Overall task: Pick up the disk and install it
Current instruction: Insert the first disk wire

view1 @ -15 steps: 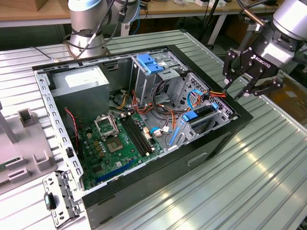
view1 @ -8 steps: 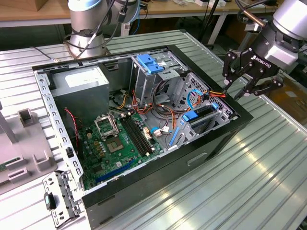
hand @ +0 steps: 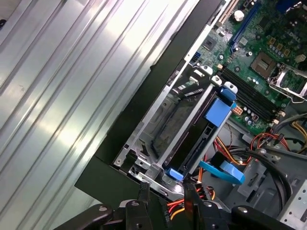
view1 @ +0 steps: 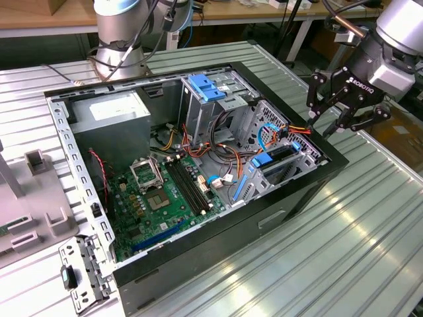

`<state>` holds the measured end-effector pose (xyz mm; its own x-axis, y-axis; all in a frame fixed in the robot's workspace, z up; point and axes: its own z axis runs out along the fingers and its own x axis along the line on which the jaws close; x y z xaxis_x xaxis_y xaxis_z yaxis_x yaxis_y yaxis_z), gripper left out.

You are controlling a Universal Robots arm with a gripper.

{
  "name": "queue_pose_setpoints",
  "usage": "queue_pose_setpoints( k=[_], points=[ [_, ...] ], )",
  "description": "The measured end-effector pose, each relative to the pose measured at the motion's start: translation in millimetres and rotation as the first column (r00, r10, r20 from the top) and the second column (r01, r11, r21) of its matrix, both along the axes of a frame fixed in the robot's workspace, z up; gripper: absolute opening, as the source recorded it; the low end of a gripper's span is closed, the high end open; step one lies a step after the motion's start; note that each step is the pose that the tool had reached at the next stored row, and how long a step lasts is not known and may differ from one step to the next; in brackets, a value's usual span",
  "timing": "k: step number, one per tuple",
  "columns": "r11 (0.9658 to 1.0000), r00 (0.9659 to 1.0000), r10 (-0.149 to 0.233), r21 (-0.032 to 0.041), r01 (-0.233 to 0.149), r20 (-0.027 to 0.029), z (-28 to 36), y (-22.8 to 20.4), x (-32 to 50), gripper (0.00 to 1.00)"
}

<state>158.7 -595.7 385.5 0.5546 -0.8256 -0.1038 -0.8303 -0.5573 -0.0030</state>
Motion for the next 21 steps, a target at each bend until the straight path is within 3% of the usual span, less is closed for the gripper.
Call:
queue_pose_setpoints(
  k=[7,10,13,17,21],
  points=[
    [0.9981,0.9981,0.062,0.0,-0.062,0.0,0.0,0.0,0.0,0.42],
    [0.9931,0.9931,0.118,0.0,-0.118,0.0,-0.1,0.0,0.0,0.42],
    [0.9891,0.9891,0.147,-0.0002,-0.147,0.0,-0.2,0.0,0.6,0.42],
    [0.9847,0.9847,0.174,0.0001,-0.174,0.0,-1.3,0.1,4.4,0.42],
    [0.9846,0.9846,0.175,-0.0002,-0.175,-0.0002,-4.6,1.2,9.3,0.42]
  ],
)
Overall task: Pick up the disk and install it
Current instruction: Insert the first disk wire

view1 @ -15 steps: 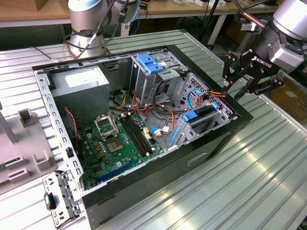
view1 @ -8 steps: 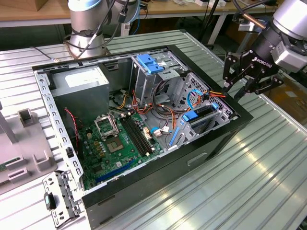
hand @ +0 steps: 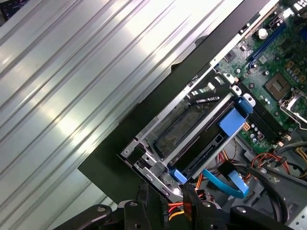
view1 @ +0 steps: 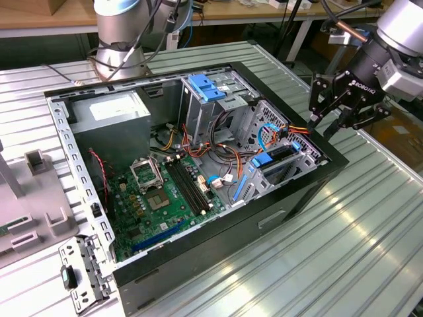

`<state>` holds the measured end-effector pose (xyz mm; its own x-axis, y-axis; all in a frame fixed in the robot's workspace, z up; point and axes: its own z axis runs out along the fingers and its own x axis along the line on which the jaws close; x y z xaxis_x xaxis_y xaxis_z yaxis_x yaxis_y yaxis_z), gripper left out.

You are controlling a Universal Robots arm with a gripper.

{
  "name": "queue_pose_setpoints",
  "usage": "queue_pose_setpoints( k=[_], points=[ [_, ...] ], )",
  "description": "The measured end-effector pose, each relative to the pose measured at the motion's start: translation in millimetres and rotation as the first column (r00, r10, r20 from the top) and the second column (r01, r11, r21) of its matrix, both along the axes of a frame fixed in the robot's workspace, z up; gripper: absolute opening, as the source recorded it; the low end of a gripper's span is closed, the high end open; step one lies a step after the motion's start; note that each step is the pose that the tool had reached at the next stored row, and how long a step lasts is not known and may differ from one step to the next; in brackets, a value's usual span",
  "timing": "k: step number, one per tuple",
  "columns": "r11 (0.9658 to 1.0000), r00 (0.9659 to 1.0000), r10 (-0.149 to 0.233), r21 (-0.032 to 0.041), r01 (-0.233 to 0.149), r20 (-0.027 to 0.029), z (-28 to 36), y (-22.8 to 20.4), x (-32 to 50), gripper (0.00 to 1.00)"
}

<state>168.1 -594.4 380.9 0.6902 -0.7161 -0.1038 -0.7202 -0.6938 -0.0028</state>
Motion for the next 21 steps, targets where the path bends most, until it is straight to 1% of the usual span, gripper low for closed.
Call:
queue_pose_setpoints(
  k=[5,9,16,19,21],
  points=[
    [1.0,1.0,0.0,0.0004,0.0,-0.0013,-4.2,4.0,6.9,0.42],
    [1.0,1.0,0.0,0.0004,0.0,-0.0023,-8.4,6.4,9.8,0.42],
    [1.0,1.0,0.002,0.0003,-0.002,-0.0027,-13.8,8.2,16.3,0.42],
    [1.0,1.0,0.004,0.0003,-0.004,-0.0027,-16.5,8.5,17.2,0.42],
    [0.9999,0.9999,0.014,0.0002,-0.014,-0.0027,-17.8,8.8,17.3,0.42]
  ],
)
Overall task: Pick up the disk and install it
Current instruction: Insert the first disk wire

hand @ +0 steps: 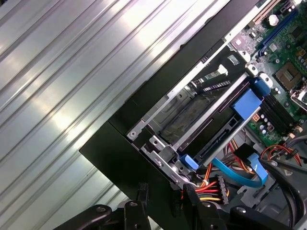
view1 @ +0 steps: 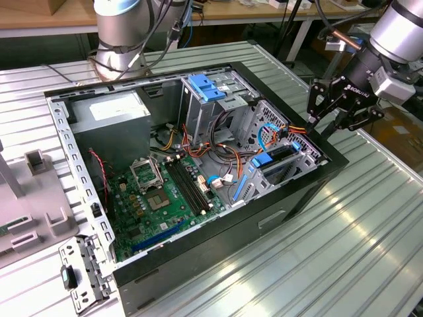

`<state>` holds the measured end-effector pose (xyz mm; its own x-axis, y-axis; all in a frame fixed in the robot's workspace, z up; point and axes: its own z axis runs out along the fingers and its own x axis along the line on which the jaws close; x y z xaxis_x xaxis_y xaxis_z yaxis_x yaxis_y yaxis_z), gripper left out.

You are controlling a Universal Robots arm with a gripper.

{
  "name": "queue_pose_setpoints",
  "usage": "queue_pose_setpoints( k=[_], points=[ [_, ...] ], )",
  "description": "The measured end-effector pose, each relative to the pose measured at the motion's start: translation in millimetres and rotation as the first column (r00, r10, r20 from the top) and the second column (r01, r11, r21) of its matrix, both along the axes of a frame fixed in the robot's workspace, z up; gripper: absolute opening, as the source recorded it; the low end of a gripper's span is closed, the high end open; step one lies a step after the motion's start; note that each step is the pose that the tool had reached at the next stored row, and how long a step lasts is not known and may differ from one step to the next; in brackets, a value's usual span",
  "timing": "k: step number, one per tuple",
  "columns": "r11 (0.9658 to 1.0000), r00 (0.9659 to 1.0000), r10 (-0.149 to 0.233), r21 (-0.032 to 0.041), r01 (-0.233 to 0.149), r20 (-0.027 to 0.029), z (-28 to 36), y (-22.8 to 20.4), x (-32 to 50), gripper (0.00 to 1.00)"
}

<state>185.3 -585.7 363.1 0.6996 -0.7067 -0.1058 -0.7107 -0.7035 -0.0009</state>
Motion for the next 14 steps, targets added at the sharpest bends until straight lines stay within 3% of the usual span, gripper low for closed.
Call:
queue_pose_setpoints(
  k=[7,10,14],
  points=[
    [1.0,1.0,0.004,0.0,-0.004,0.0,0.0,0.0,0.0,0.42],
    [1.0,1.0,0.006,-0.0004,-0.006,0.0,0.1,0.0,0.0,0.22],
    [1.0,1.0,0.009,0.0,-0.009,0.0,0.0,0.0,0.0,0.18]
  ],
)
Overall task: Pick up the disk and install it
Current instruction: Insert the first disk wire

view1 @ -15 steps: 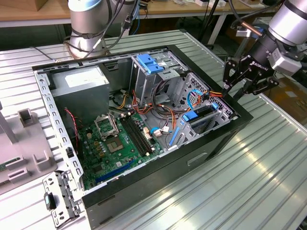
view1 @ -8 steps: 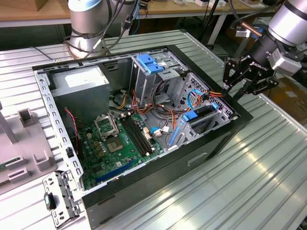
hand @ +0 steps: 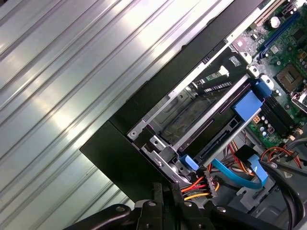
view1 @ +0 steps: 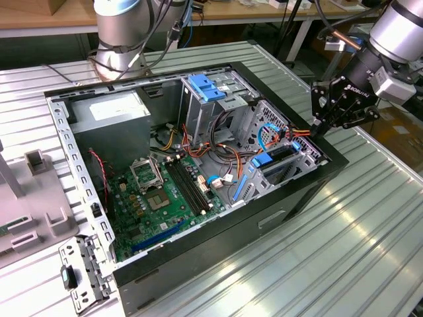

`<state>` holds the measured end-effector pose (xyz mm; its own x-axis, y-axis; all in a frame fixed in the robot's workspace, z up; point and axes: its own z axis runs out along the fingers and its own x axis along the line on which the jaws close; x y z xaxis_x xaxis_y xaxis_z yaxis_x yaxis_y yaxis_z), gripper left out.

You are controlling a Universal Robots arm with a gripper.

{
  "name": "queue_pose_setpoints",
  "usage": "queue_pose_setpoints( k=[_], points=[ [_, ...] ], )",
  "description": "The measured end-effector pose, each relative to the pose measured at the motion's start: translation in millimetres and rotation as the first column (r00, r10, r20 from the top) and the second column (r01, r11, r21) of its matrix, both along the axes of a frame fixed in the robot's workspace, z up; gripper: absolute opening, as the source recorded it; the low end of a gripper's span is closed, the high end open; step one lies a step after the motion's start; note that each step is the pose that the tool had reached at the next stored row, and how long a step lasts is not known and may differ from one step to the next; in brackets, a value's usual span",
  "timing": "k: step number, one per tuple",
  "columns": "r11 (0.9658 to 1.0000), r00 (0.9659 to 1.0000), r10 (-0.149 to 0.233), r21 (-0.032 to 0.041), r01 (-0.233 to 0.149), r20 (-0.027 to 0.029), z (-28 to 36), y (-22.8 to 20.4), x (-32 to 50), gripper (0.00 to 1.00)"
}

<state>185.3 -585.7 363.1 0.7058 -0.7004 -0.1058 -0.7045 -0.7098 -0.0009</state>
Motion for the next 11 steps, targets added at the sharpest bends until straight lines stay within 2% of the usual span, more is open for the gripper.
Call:
queue_pose_setpoints(
  k=[7,9,10,11],
  points=[
    [1.0,1.0,0.003,0.0003,-0.003,0.0,0.3,0.0,0.0,0.18],
    [1.0,1.0,0.003,0.0002,-0.003,-0.0001,4.9,0.1,0.0,0.18],
    [1.0,1.0,0.004,0.0004,-0.004,0.0,9.2,2.1,0.0,0.18],
    [1.0,1.0,0.003,0.0002,-0.003,0.0,10.2,4.2,-0.1,0.18]
  ],
)
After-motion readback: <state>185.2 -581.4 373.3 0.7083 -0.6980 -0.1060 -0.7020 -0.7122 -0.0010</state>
